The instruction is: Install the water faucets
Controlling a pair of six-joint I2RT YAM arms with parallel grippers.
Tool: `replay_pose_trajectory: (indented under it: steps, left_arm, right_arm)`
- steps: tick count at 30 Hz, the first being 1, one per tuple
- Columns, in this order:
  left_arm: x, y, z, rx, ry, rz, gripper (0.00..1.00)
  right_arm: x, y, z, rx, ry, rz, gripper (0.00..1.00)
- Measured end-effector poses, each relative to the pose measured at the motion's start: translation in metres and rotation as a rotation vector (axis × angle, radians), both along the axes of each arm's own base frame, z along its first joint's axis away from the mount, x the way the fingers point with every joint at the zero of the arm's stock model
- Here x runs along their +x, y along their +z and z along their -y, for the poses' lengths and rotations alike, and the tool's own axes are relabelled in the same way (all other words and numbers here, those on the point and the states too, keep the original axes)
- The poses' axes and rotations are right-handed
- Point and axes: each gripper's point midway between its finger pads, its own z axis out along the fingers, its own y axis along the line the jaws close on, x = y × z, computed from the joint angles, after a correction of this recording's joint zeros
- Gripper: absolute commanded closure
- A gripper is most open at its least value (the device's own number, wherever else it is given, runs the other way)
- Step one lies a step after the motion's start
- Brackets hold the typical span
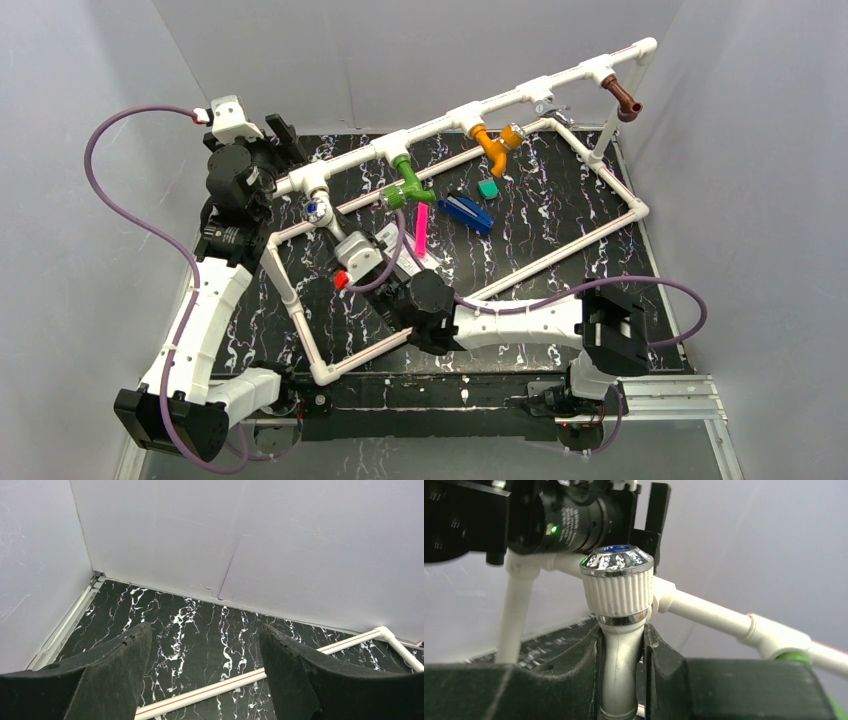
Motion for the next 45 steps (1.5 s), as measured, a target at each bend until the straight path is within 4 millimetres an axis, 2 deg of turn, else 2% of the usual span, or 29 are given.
replay_pose_trajectory:
  steps: [7, 15, 25, 32, 34, 39, 42, 45]
  left_arm:
    - [0.000, 0.000, 0.003, -0.002, -0.012, -0.003, 0.24]
    - [-0.001, -0.001, 0.008, -0.007, -0.029, -0.005, 0.24]
    - [-0.001, -0.001, 0.007, -0.007, -0.028, -0.005, 0.24]
    - [-0.001, -0.001, 0.007, -0.006, -0.027, -0.005, 0.24]
    - [-0.001, -0.001, 0.007, -0.007, -0.028, -0.005, 0.24]
    - [-0.001, -0.001, 0.007, -0.007, -0.028, -0.005, 0.24]
    - [-0.001, -0.001, 0.006, -0.007, -0.026, -0.005, 0.24]
    - [-0.001, -0.001, 0.006, -0.006, -0.024, -0.005, 0.24]
  right_arm:
    - [0.002, -0.003, 0.008, 0.359, 0.054, -0.221, 0.99]
    - [0.002, -0.005, 0.011, 0.604, 0.124, -0.406, 0.99]
    - [0.001, -0.008, 0.010, 1.029, 0.268, -0.787, 0.99]
    - [0.001, -0.008, 0.009, 1.169, 0.317, -0.934, 0.98]
    - [0.001, -0.008, 0.009, 1.180, 0.323, -0.949, 0.80]
    - [0.000, -0.008, 0.009, 1.159, 0.331, -0.956, 0.49]
    - [-0.002, -0.006, 0.014, 1.153, 0.349, -0.944, 0.34]
    - [-0.004, 0.000, 0.020, 1.149, 0.367, -0.926, 0.25]
